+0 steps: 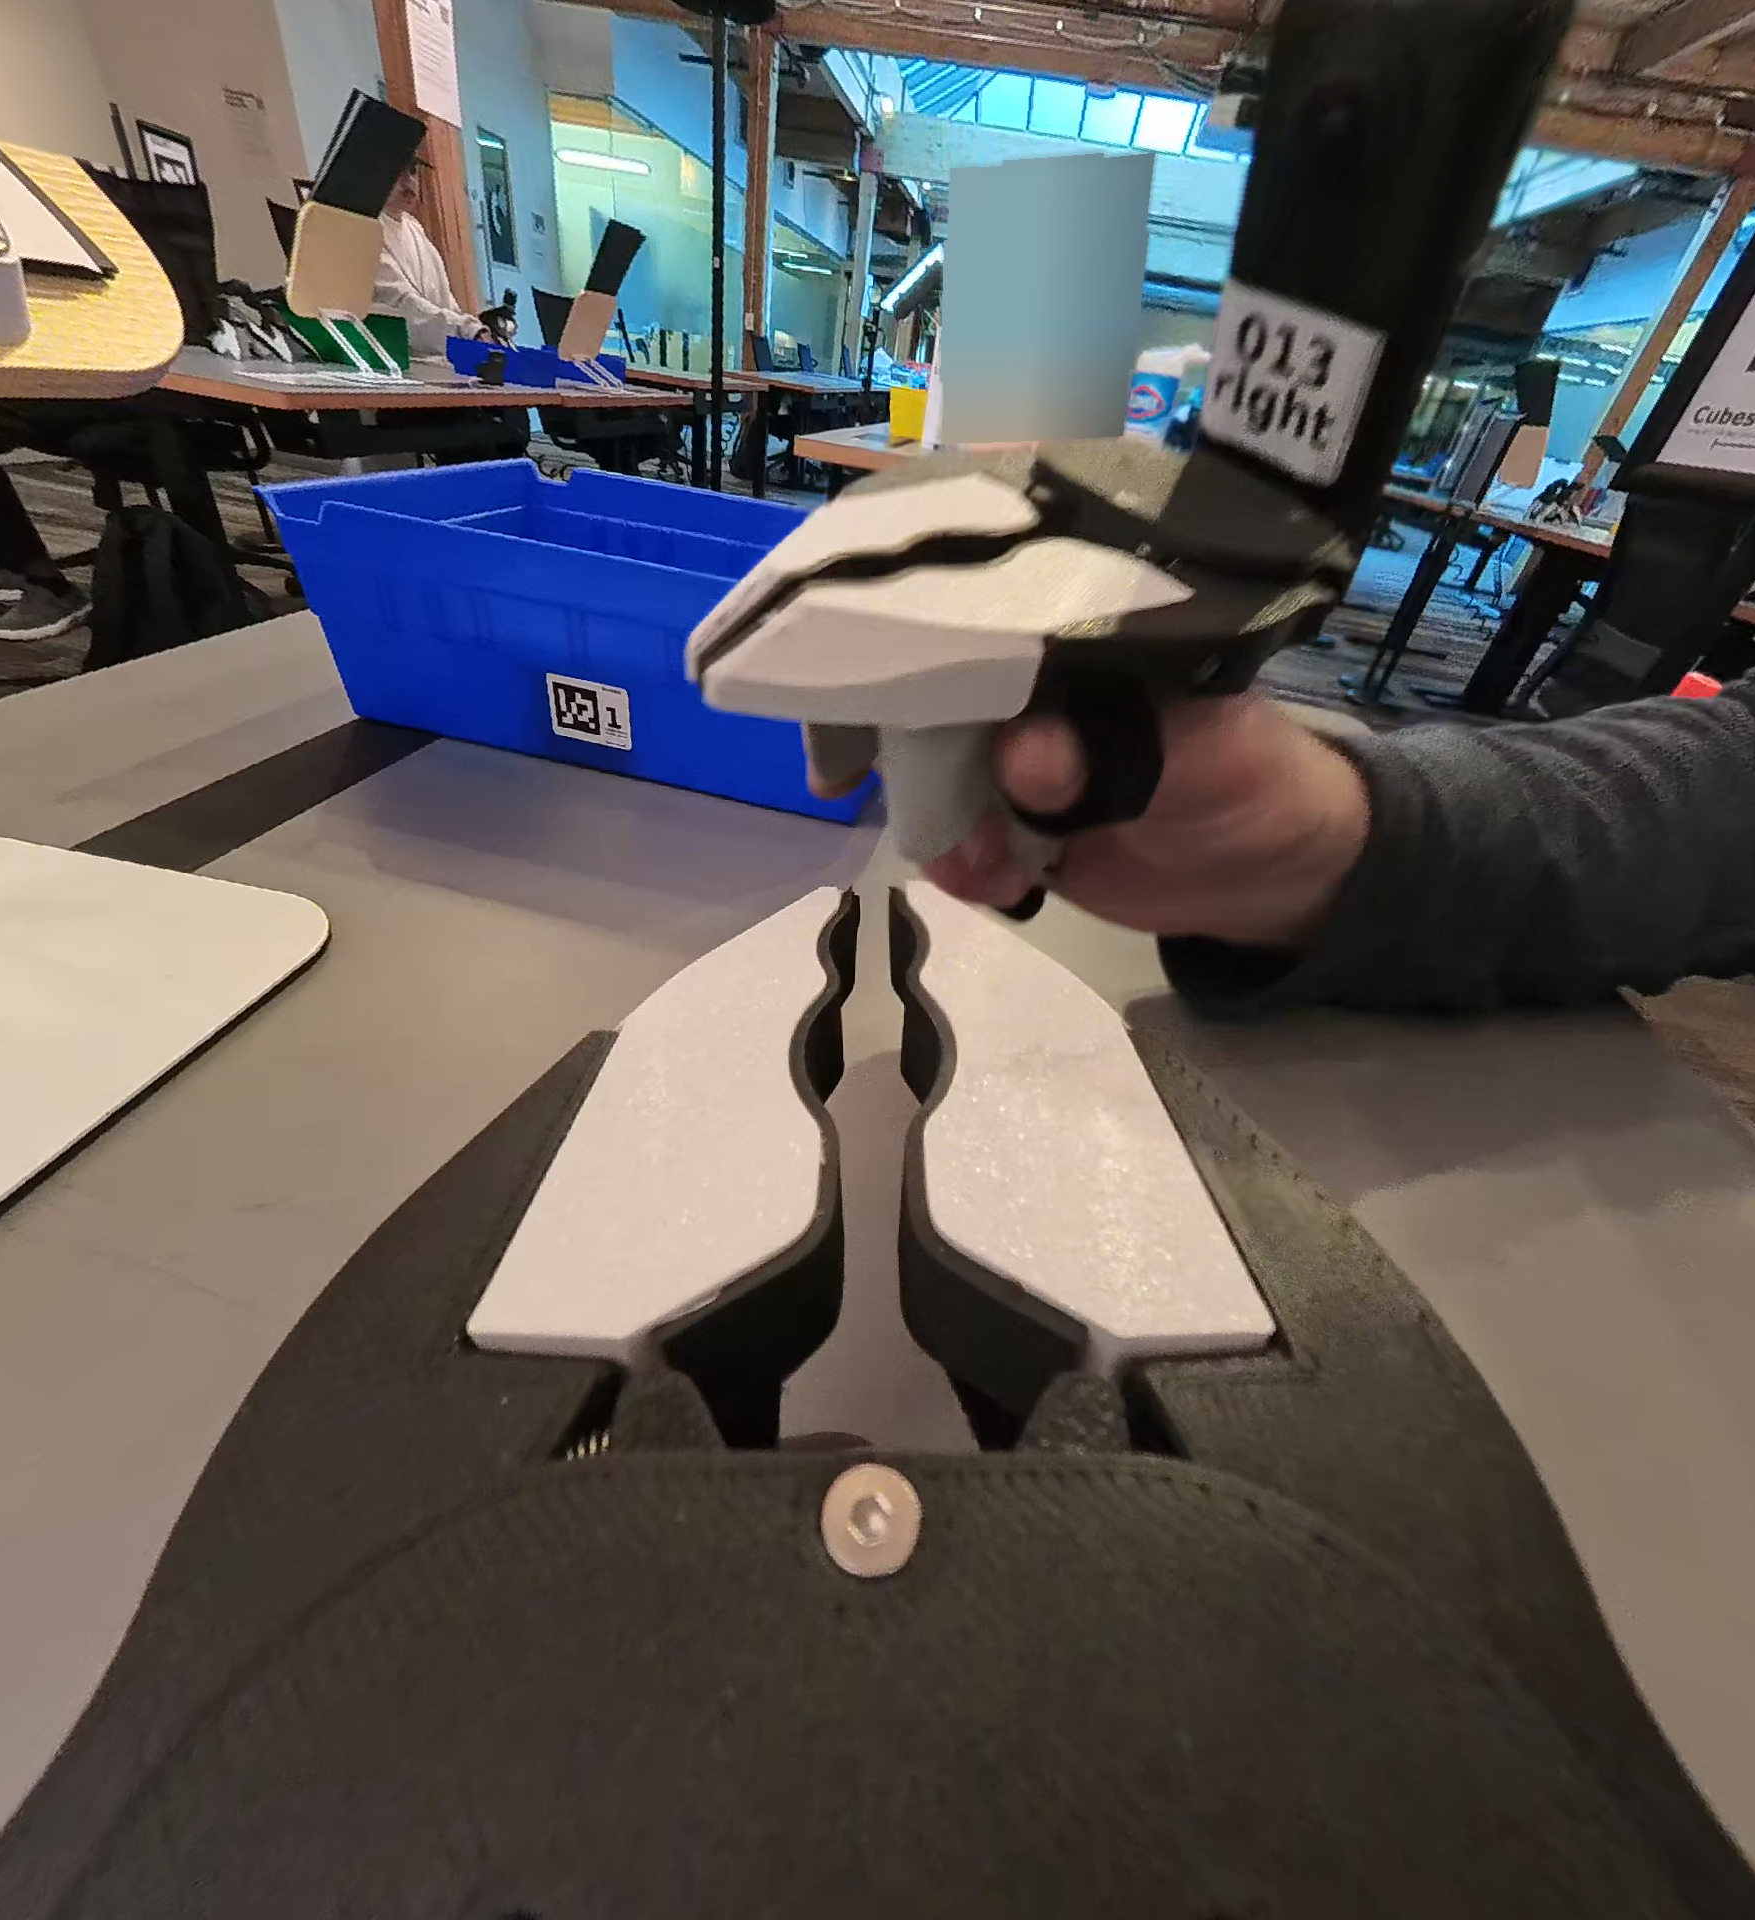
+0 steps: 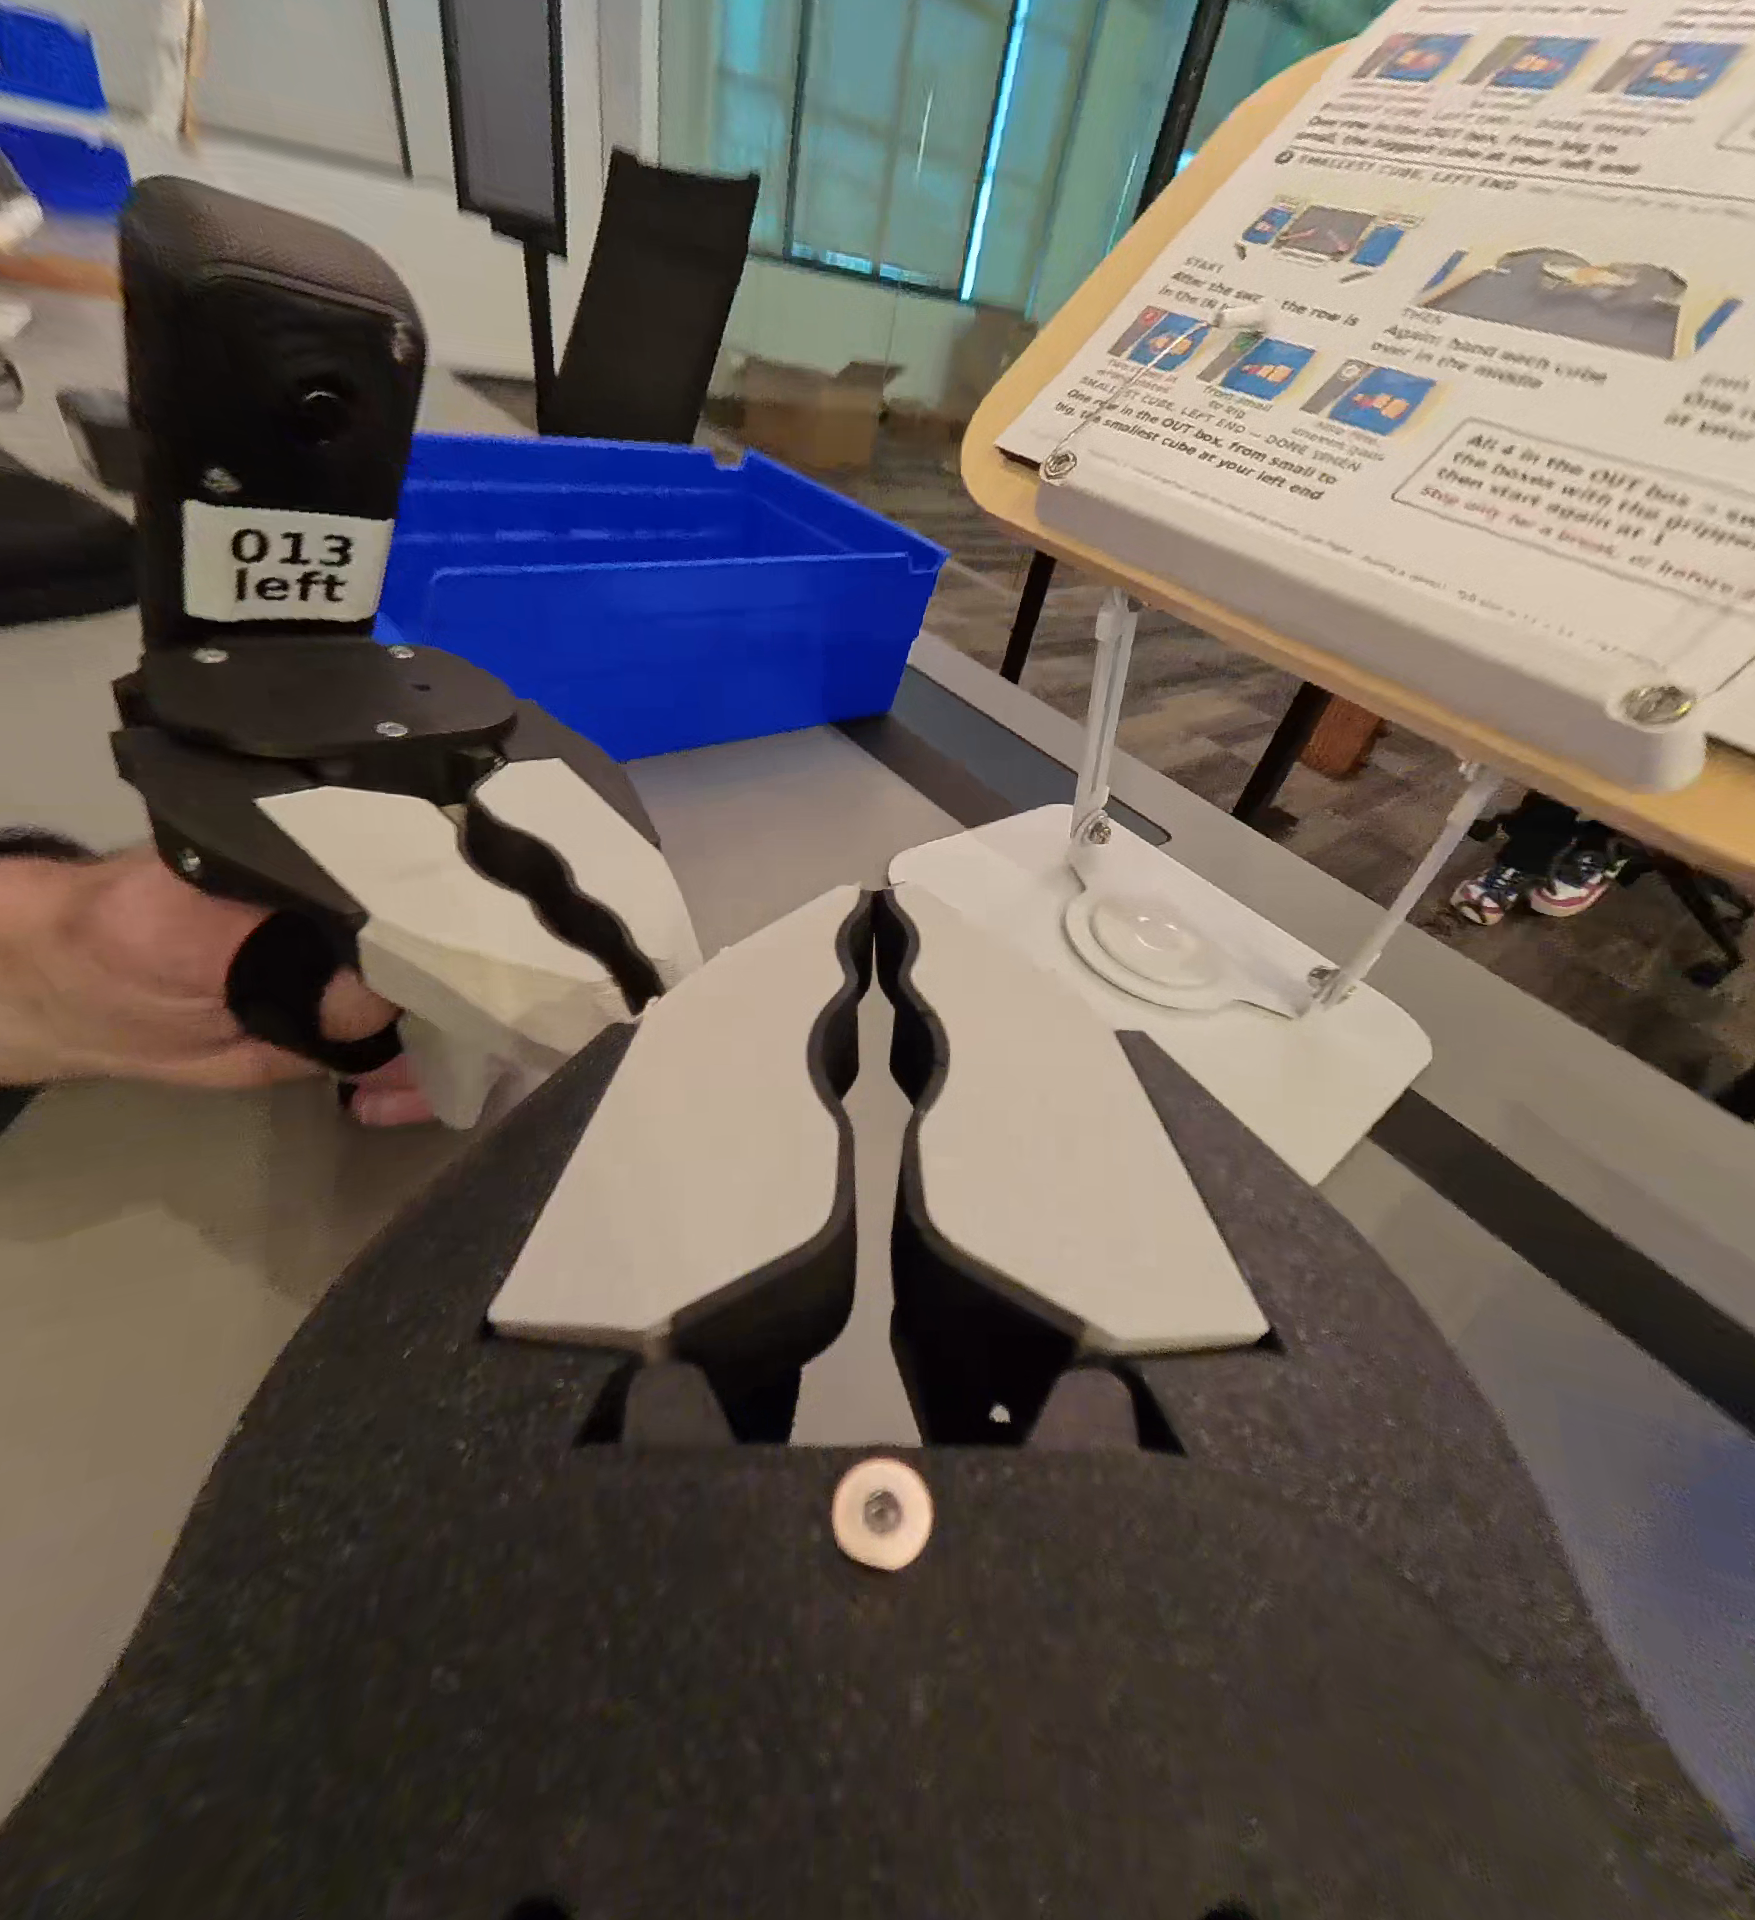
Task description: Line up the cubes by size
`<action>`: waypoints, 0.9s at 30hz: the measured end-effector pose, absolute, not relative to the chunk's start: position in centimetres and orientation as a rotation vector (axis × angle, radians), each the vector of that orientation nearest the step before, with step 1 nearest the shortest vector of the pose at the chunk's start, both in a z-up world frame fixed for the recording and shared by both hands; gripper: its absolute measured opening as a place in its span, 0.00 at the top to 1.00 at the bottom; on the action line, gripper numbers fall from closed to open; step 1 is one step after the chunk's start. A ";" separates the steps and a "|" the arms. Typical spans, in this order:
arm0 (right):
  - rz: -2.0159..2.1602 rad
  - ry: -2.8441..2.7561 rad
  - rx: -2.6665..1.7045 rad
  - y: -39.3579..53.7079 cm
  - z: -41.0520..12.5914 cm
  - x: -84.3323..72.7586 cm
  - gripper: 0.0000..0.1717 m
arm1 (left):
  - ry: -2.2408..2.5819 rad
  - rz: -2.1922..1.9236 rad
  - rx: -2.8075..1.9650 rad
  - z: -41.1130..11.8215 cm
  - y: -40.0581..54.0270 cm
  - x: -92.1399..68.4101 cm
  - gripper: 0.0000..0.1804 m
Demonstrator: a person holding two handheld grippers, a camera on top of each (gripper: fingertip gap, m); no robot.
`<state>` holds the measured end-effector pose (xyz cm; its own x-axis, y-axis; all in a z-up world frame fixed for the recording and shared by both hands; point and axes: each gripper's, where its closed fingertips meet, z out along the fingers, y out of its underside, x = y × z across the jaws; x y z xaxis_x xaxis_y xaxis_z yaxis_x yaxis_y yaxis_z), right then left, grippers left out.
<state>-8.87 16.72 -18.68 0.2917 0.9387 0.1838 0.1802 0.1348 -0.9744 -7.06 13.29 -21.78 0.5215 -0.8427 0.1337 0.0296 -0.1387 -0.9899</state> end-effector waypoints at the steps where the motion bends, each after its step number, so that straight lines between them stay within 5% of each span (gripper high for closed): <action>1: 0.798 -1.118 -1.337 17.2 -19.1 -9.1 1.00 | 0.727 -0.883 -1.527 -21.8 13.3 -7.1 0.97; 8: 0.768 -1.121 -1.311 18.6 -22.2 -9.0 1.00 | 0.754 -0.828 -1.496 -21.1 13.0 -7.3 0.96; 13: 0.776 -1.158 -1.306 18.2 -22.5 -9.2 1.00 | 0.795 -0.715 -1.409 -16.2 12.0 -9.9 0.98; 20: 0.756 -1.227 -1.306 17.7 -23.2 -9.8 1.00 | 0.814 -0.241 -1.456 -8.7 10.7 -21.3 0.83; 27: 0.773 -1.249 -1.313 17.6 -23.4 -9.9 1.00 | 0.873 0.131 -1.839 -14.3 12.9 -34.6 0.74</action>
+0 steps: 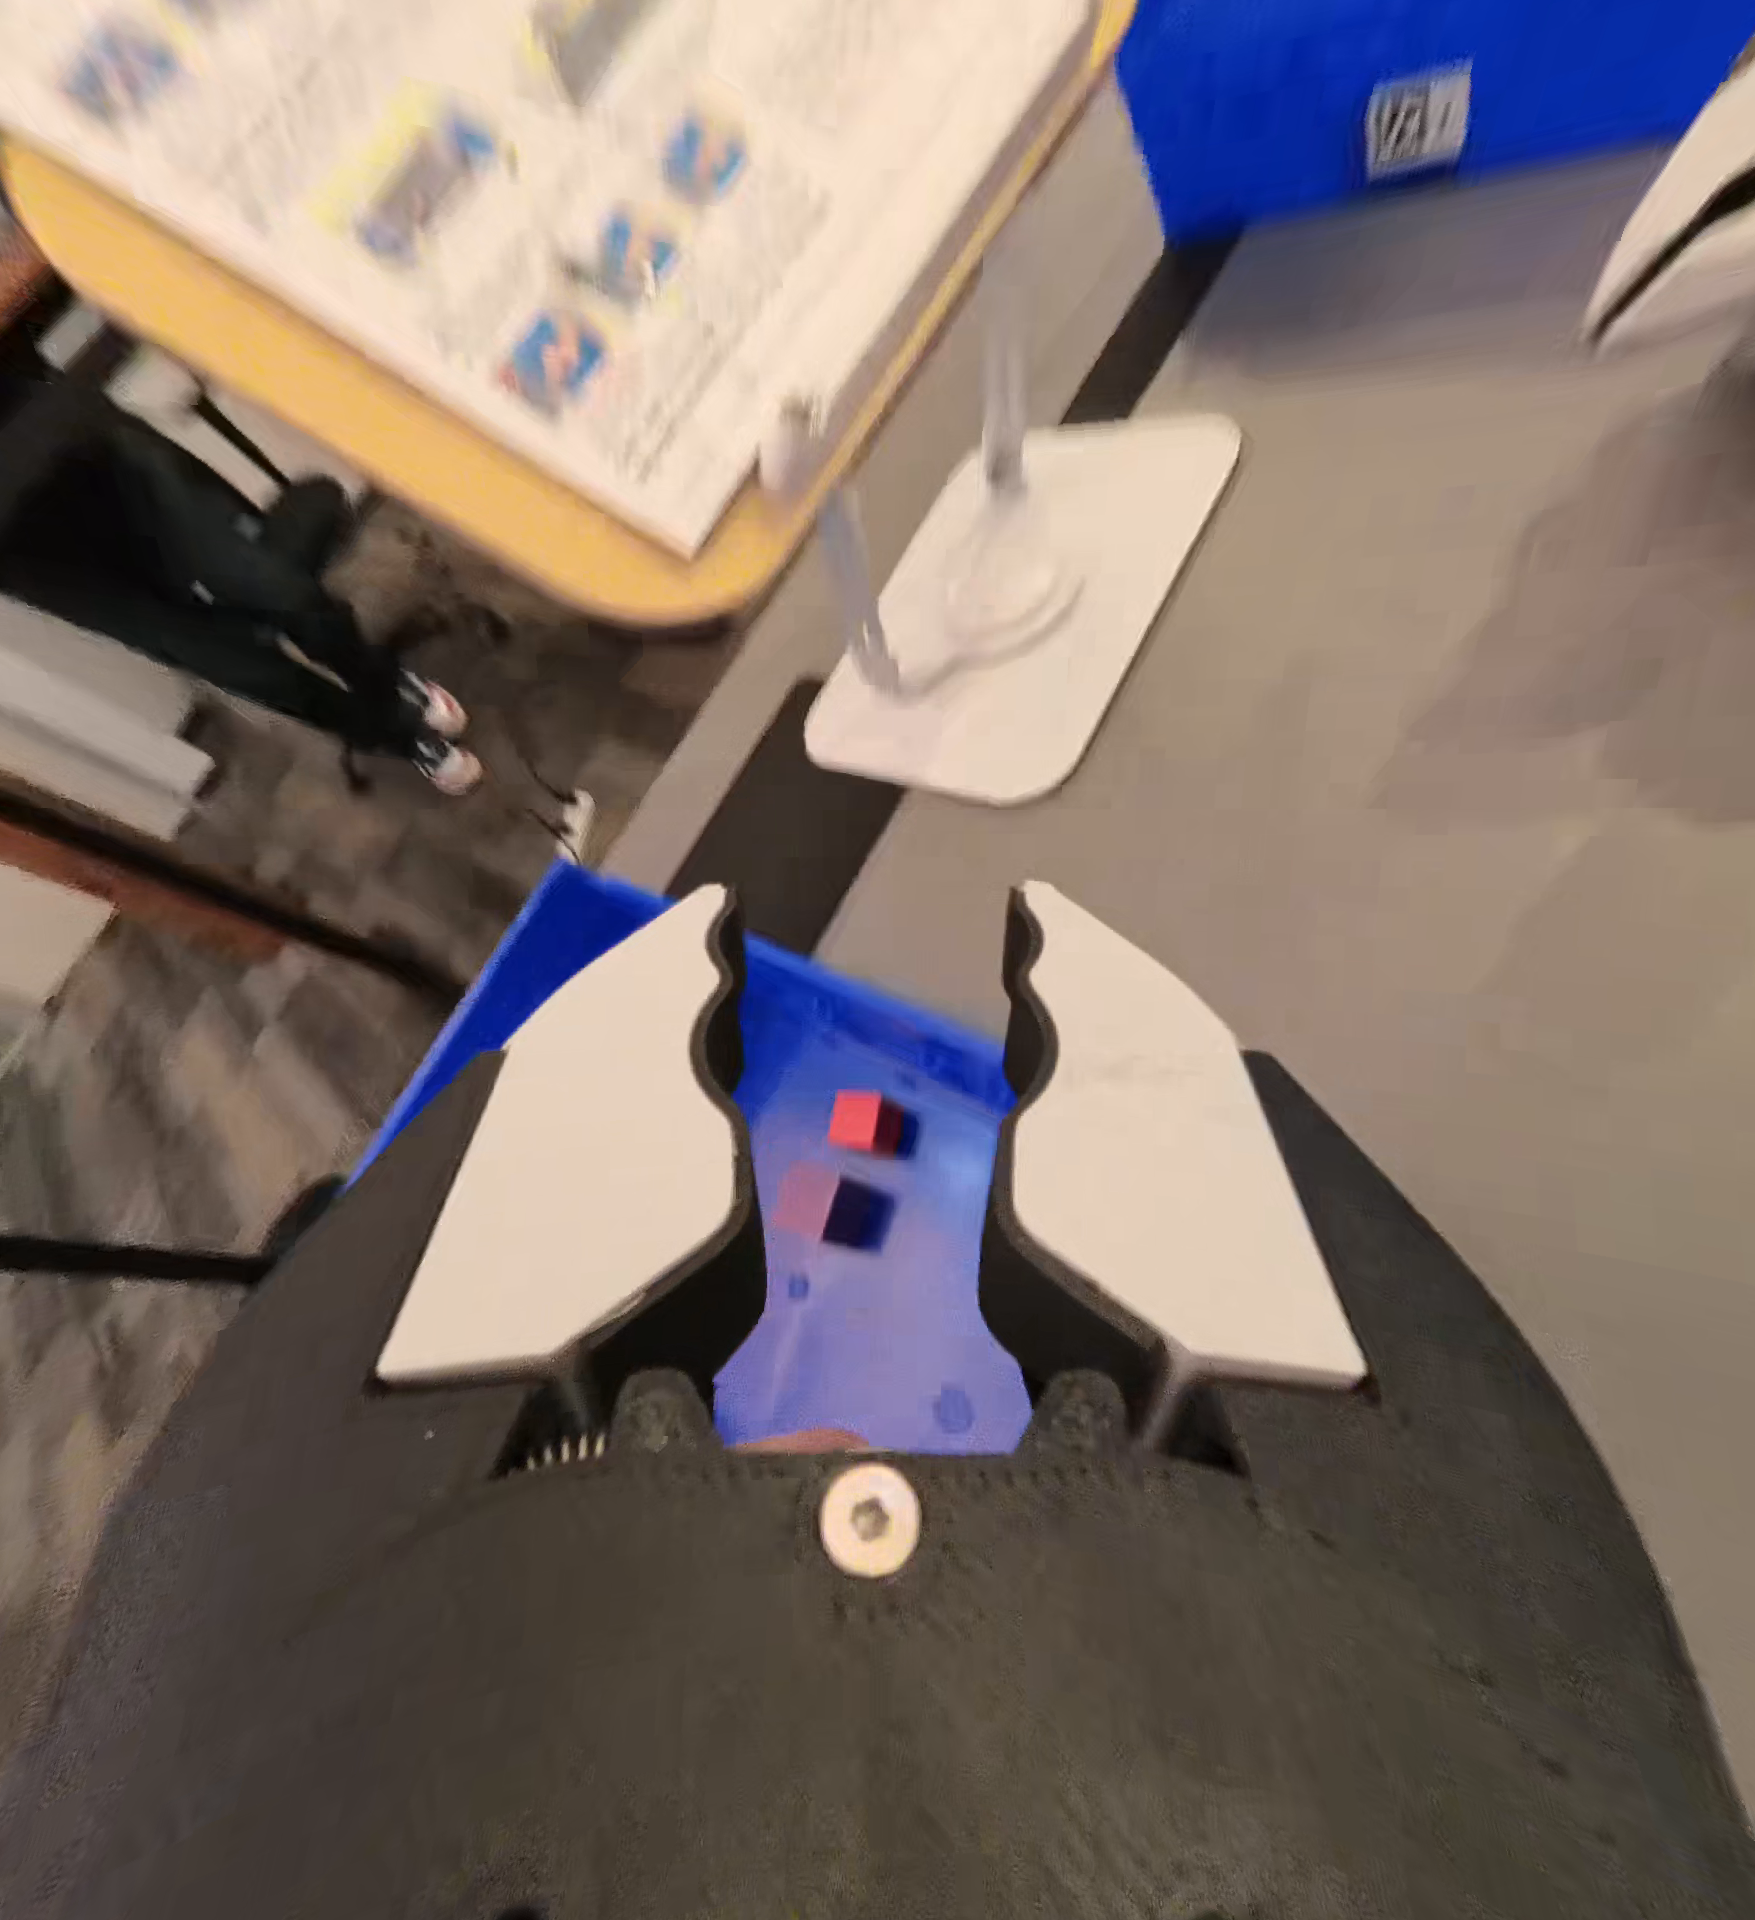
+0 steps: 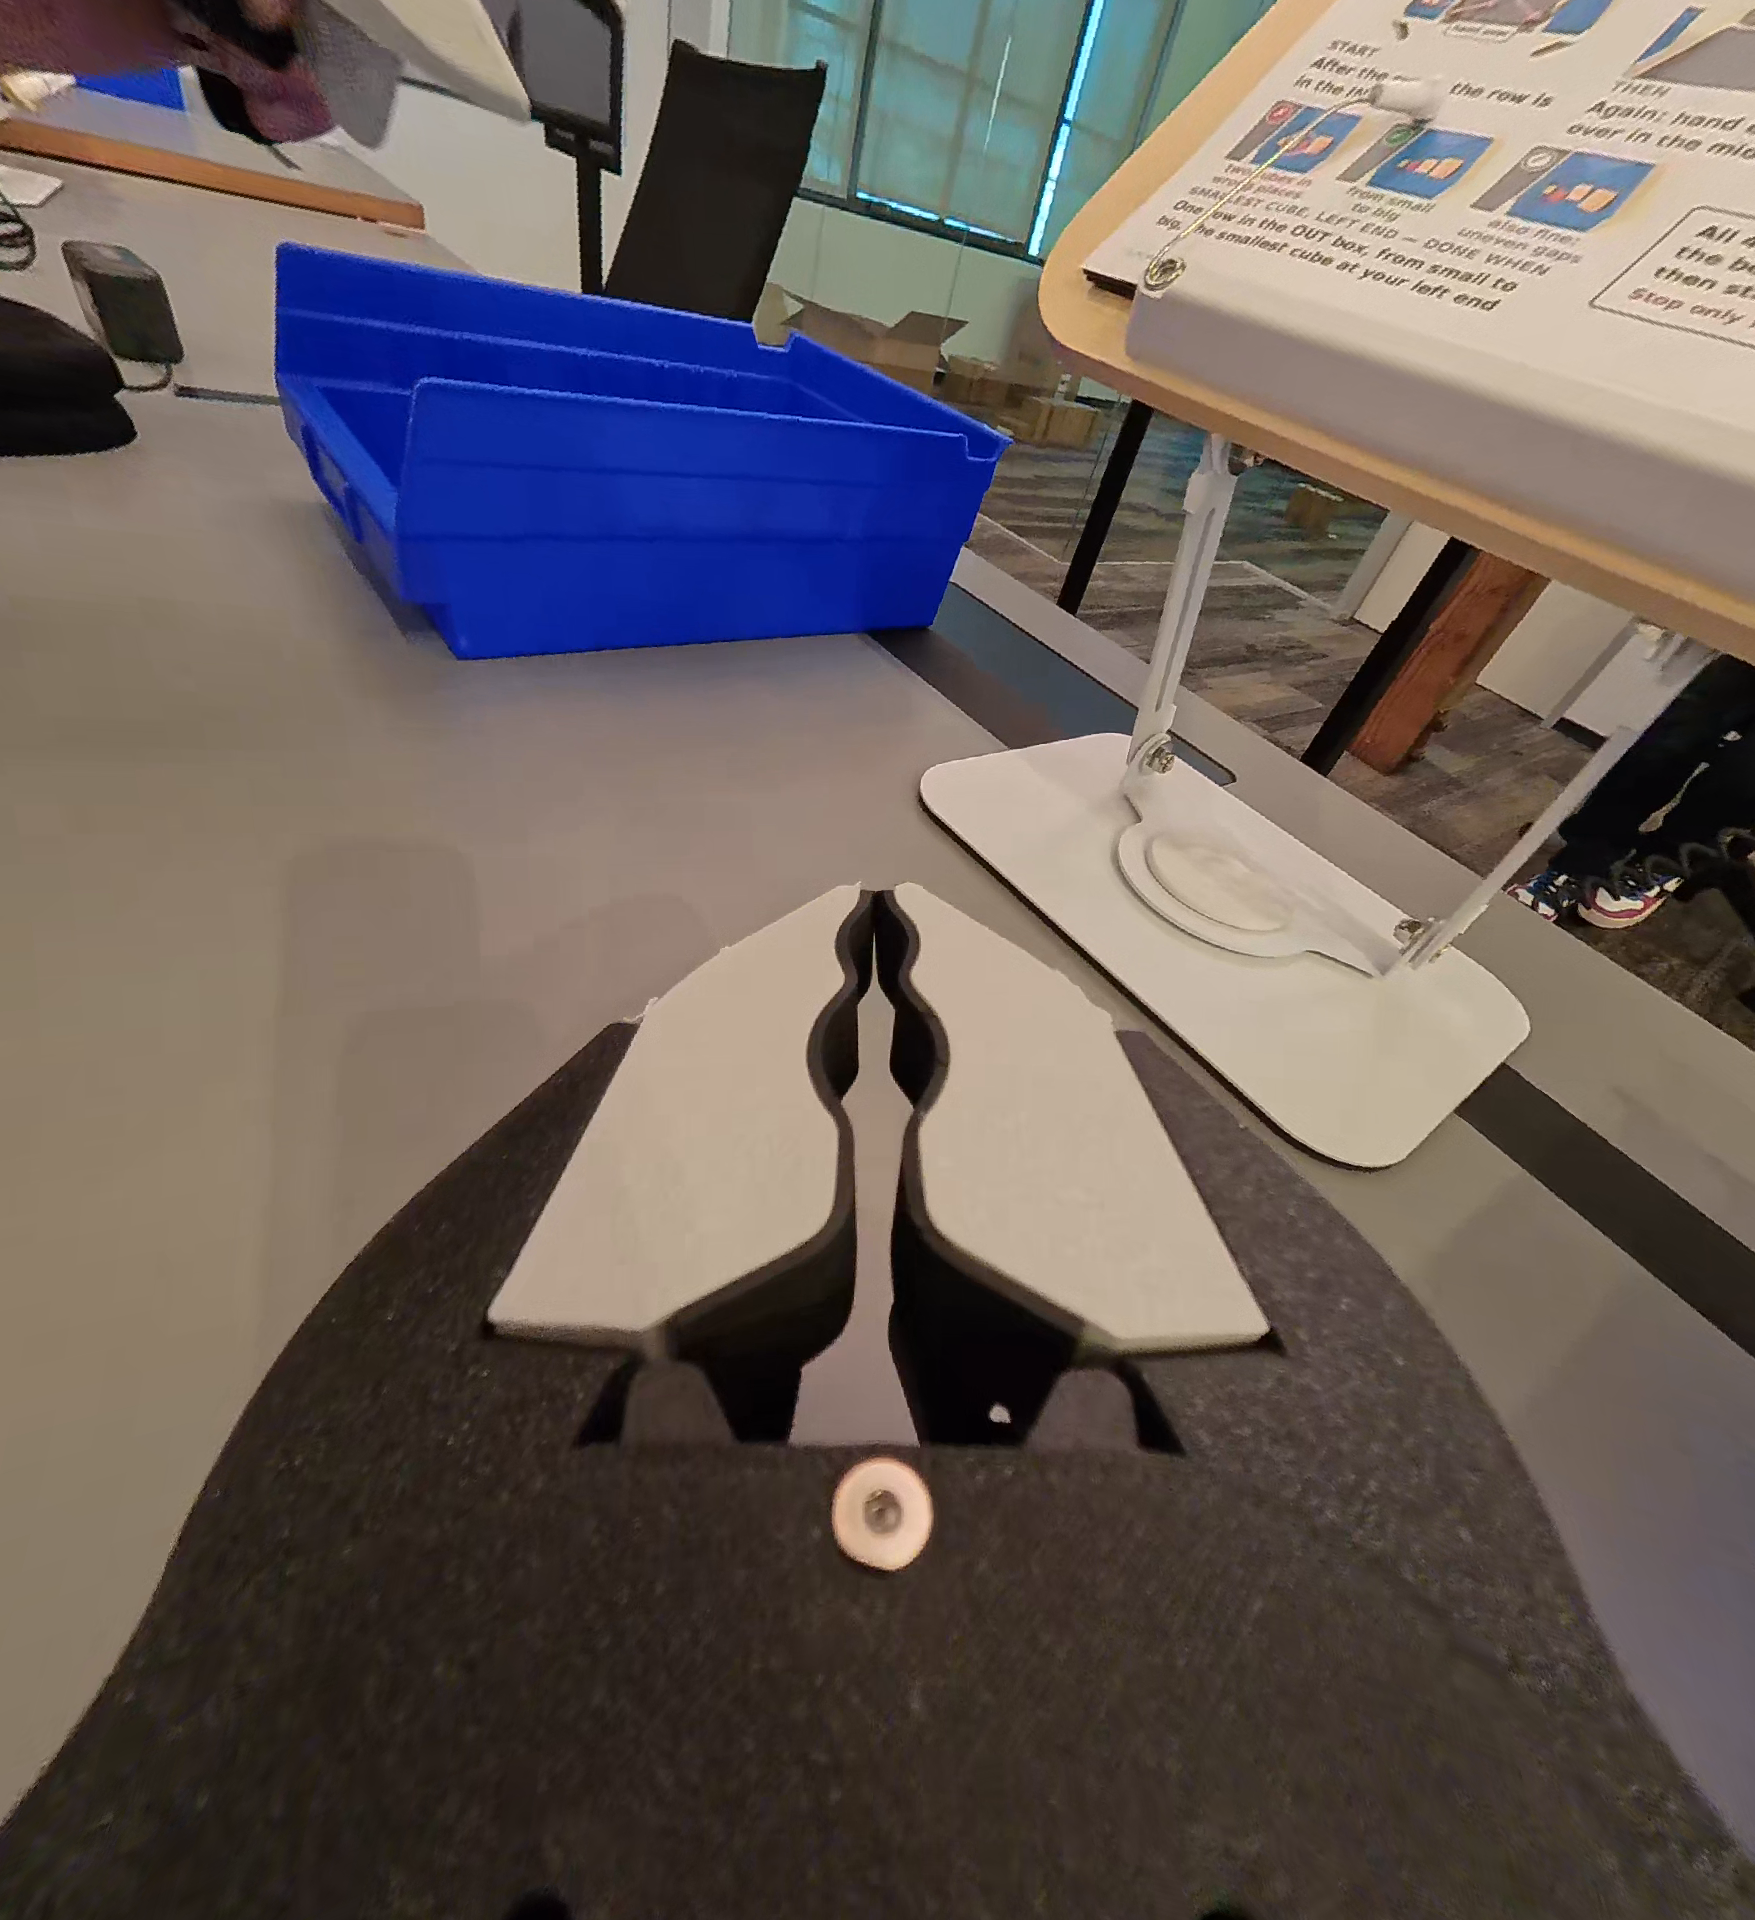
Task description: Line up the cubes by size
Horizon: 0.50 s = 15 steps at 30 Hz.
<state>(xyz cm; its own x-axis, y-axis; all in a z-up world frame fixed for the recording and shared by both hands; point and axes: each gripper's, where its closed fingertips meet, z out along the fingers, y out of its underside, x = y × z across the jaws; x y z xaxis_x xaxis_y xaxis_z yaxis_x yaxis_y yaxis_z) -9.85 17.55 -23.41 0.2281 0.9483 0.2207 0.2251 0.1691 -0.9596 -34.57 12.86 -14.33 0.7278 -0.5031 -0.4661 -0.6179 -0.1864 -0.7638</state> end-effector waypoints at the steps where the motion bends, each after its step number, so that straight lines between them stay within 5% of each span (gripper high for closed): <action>1: 0.771 -1.257 -1.315 17.5 -23.5 -9.9 1.00 | 0.871 0.111 -1.892 -15.3 13.2 -35.8 0.72; 15: 0.757 -1.313 -1.297 16.9 -24.0 -10.2 1.00 | 1.239 0.292 -2.463 -27.9 16.5 -43.9 0.66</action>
